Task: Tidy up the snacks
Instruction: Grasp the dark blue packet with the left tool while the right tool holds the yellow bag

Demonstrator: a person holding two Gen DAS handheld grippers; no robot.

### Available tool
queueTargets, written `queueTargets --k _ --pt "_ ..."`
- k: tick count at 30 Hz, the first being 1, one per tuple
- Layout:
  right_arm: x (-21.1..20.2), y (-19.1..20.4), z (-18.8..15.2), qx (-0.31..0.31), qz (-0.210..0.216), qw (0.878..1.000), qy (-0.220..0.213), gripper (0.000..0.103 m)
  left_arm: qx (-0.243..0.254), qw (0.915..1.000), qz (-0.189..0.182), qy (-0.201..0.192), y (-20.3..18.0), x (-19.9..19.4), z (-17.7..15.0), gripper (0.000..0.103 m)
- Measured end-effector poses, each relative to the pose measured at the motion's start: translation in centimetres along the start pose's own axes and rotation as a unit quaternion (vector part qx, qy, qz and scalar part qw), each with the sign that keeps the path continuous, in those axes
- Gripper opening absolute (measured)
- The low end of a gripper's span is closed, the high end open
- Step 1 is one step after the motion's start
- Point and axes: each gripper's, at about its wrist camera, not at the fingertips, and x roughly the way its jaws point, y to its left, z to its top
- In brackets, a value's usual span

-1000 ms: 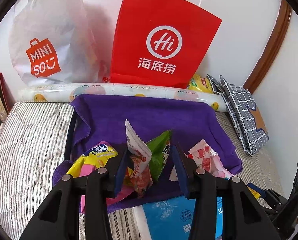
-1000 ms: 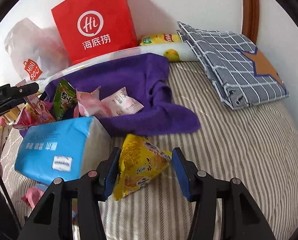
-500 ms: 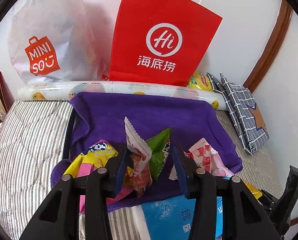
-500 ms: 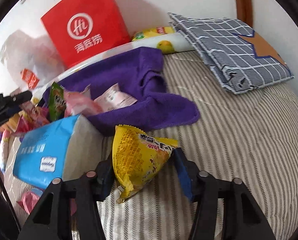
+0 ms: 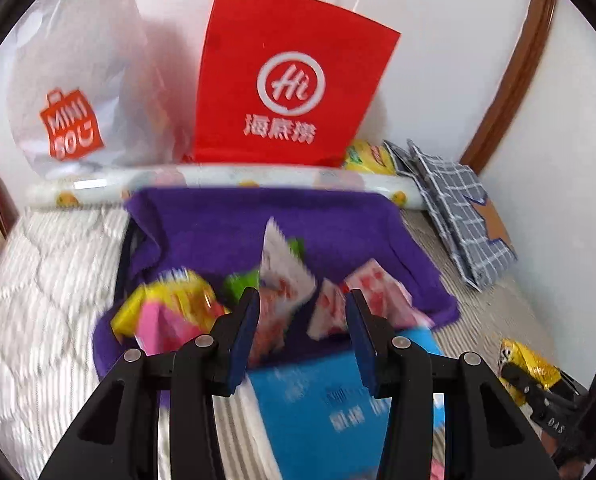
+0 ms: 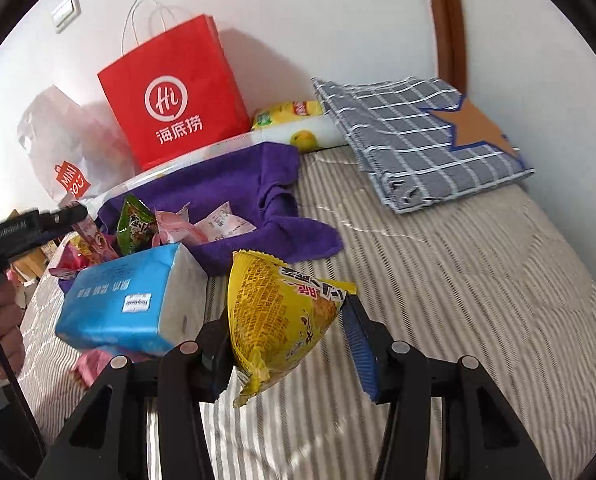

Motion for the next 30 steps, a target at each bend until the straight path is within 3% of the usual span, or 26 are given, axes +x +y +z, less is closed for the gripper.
queueTargets --k 2,10,17,25,30 --pt "-1.2 -0.4 -0.4 0.008 0.003 1.0 -0.004 0.048 -0.004 0.9999 -0.011 0.009 -0.2 -0.6 -1.1 0.044" --pt "-4.8 0.3 -2.4 0.004 0.019 1.0 -0.019 0.048 0.017 0.9996 0.009 0.021 -1.1 -5.2 -7.0 0.046" --pt "-6.4 1.2 -3.9 -0.008 0.032 0.999 -0.021 0.048 -0.001 0.9986 0.023 0.048 -0.4 -7.0 -12.4 0.046" --pt "-7.7 1.2 -5.9 -0.003 0.054 0.998 -0.018 0.048 -0.061 0.9925 -0.015 0.105 1.2 -6.9 -17.8 0.045" --pt "-7.9 1.2 -6.6 -0.002 0.062 0.998 -0.015 0.048 -0.07 0.9927 -0.029 0.094 0.7 -7.9 -19.0 0.05"
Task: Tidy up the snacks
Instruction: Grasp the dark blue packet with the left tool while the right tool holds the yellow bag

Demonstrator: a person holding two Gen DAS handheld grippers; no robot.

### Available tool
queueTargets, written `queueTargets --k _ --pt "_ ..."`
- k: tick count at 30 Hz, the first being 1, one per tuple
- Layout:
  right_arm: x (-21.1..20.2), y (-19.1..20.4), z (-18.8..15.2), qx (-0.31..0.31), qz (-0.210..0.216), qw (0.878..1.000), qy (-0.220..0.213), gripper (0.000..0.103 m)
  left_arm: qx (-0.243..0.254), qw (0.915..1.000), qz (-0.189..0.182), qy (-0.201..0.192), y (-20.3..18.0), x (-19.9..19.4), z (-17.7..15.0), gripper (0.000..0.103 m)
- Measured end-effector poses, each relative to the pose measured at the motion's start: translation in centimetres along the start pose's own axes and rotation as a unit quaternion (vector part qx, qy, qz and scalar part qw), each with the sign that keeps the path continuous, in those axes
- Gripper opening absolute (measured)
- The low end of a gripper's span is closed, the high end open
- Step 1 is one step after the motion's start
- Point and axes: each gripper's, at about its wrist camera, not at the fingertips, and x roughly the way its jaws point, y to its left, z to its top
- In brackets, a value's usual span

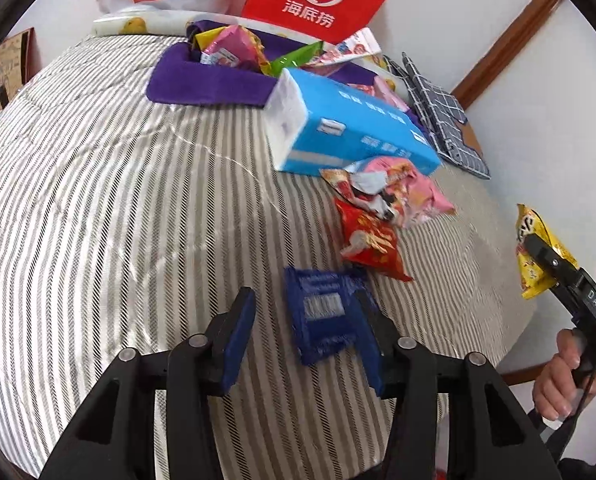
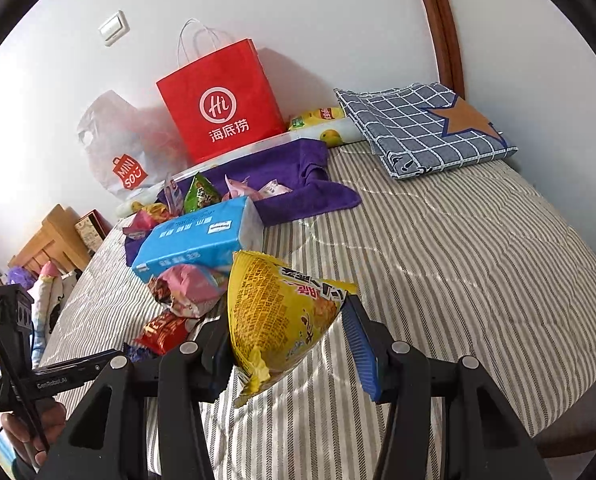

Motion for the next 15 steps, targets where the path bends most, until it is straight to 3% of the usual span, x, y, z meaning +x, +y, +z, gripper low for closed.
queueTargets --k 9,15 --pt "0.3 0.0 -0.9 0.006 0.016 1.0 0.009 0.049 0.007 0.9997 0.023 -0.009 -3.1 1.3 -0.8 0.064" --pt "0.8 0.0 -1.1 0.019 0.028 0.999 0.018 0.049 0.015 0.9956 0.089 -0.026 -5.0 2.6 -0.7 0.065"
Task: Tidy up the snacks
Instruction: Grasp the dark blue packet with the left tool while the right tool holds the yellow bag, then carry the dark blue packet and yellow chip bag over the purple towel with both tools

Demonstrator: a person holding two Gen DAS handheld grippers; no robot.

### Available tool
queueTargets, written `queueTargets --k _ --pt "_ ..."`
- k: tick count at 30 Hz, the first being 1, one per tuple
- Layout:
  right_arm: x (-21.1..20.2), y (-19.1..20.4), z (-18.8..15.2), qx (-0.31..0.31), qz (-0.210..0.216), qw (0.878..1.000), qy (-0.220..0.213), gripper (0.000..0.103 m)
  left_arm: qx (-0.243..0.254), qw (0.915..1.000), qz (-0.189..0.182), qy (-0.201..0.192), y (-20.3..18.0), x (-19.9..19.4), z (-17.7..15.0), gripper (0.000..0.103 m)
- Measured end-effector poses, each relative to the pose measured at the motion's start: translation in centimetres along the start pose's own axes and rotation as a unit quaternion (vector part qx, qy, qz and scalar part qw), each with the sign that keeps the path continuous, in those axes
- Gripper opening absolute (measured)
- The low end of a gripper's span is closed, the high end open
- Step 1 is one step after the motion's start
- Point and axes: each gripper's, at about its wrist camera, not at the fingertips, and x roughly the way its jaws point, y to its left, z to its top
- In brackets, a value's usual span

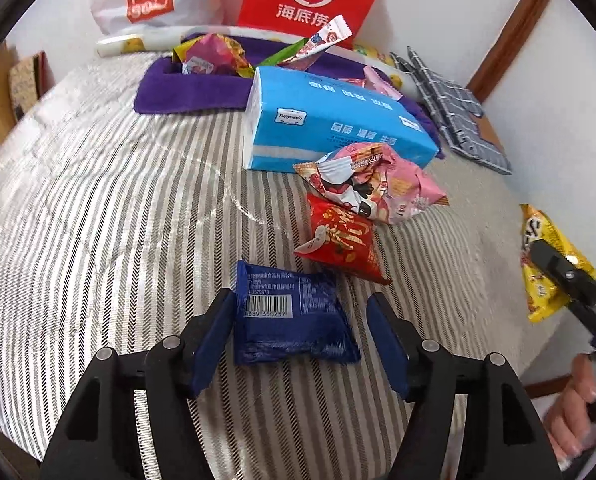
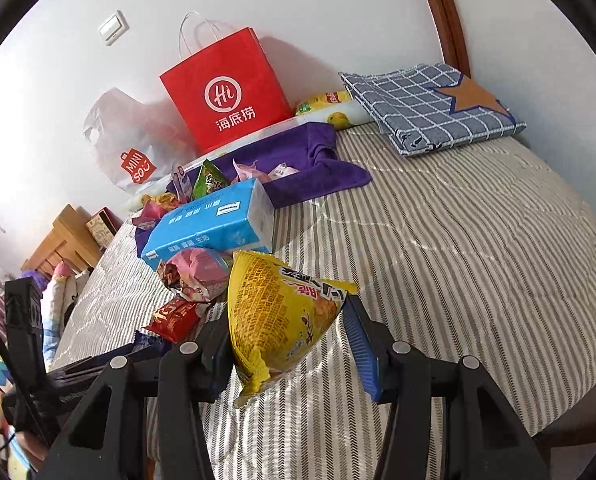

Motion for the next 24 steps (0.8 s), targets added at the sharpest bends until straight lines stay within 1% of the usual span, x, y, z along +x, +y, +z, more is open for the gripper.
queueTargets --k 3,4,5,6,7,9,11,16,20,24 --pt "0.4 0.5 -0.1 -0.009 -0.004 1.0 0.003 0.049 0.036 0.998 0.052 -0.008 -1.6 0.6 -0.3 0.065" --pt "0.5 0.7 -0.2 -0.013 -0.006 1.0 0.004 0.049 0.052 0.9959 0.073 -0.012 -2.1 0.8 -0.5 0.063" --pt "0.5 0.8 -0.3 -0.016 -0.007 1.0 0.004 0.049 0.068 0.9931 0.095 -0.017 -2.6 1.1 -0.6 0.057" --pt "0.8 0.9 -0.5 -0.02 -0.01 1.0 0.006 0.049 0.083 0.9906 0.106 -0.024 -2.9 1.2 -0.8 0.057" --pt "1.0 0.9 -0.6 -0.023 -0.013 1.0 0.008 0.049 0.088 0.9905 0.101 -0.028 -2.7 1.2 -0.8 0.056" --pt "1.7 0.8 -0.8 -0.024 -0.018 0.999 0.016 0.049 0.083 0.9919 0.092 -0.028 -2.1 1.2 -0.5 0.049" --pt "2.3 0.7 -1.0 -0.021 -0.02 0.999 0.023 0.049 0.078 0.9926 0.089 -0.027 -1.3 1.0 -0.2 0.048" --pt "3.2 1.3 -0.9 -0.025 -0.026 0.999 0.03 0.049 0.07 0.9931 0.09 -0.028 0.7 0.2 0.0 0.047" --pt "3.0 2.0 -0.5 -0.025 -0.03 0.999 0.025 0.049 0.056 0.9958 0.067 -0.026 2.4 -0.6 0.4 0.047" --pt "2.7 2.8 0.1 -0.016 -0.031 0.999 0.019 0.048 0.053 0.997 0.047 -0.03 3.4 -1.3 0.9 0.047"
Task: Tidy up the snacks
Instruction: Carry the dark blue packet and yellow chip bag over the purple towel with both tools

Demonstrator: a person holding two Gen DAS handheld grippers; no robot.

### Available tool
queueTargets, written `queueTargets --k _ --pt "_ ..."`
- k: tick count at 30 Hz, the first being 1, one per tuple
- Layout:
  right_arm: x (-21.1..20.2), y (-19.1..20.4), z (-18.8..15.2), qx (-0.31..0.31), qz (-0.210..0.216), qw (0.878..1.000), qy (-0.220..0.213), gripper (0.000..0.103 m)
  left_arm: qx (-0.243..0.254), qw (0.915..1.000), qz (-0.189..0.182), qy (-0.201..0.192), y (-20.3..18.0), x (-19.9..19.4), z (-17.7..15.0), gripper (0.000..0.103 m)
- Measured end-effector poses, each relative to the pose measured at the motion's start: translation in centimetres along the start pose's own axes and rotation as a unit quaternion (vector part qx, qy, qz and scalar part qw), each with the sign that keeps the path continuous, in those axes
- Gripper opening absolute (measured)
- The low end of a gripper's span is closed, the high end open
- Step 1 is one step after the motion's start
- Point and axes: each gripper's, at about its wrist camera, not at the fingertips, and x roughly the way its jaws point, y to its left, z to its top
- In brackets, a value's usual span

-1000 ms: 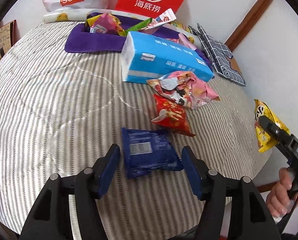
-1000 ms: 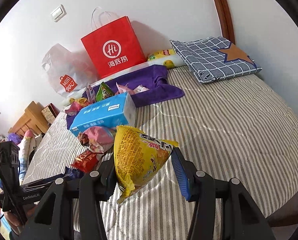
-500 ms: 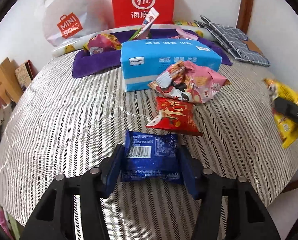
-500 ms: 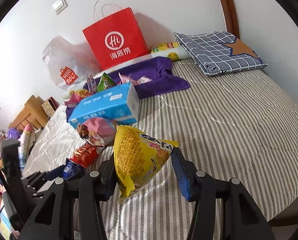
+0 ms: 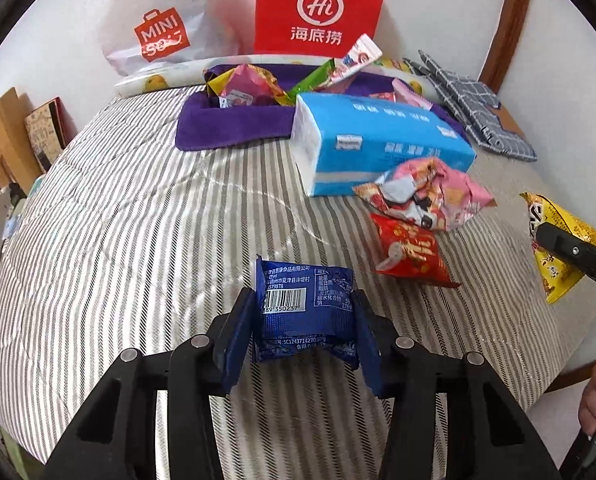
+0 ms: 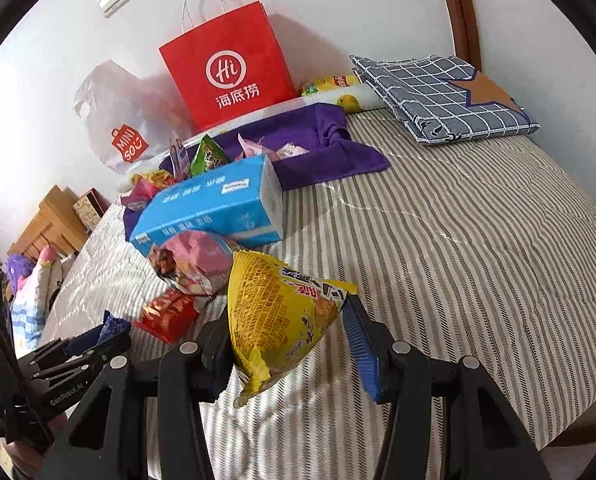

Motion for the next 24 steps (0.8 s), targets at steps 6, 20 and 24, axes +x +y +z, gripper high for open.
queueTargets --k 6,20,24 --pt "-0.3 2.5 1.1 -0.003 -0.008 1.0 -0.012 0.048 -0.011 0.9996 -0.025 -0.001 1.9 -0.7 0.7 0.047" --pt "-0.3 7.1 2.3 -0.008 -0.028 0.999 -0.034 0.048 0.006 0.9978 -0.065 -0.004 5.0 -1.1 3.1 0.047" --pt "-0.1 7.9 2.5 -0.004 -0.041 0.998 -0.039 0.048 0.017 0.9966 -0.08 -0.007 5.4 -0.8 3.9 0.047"
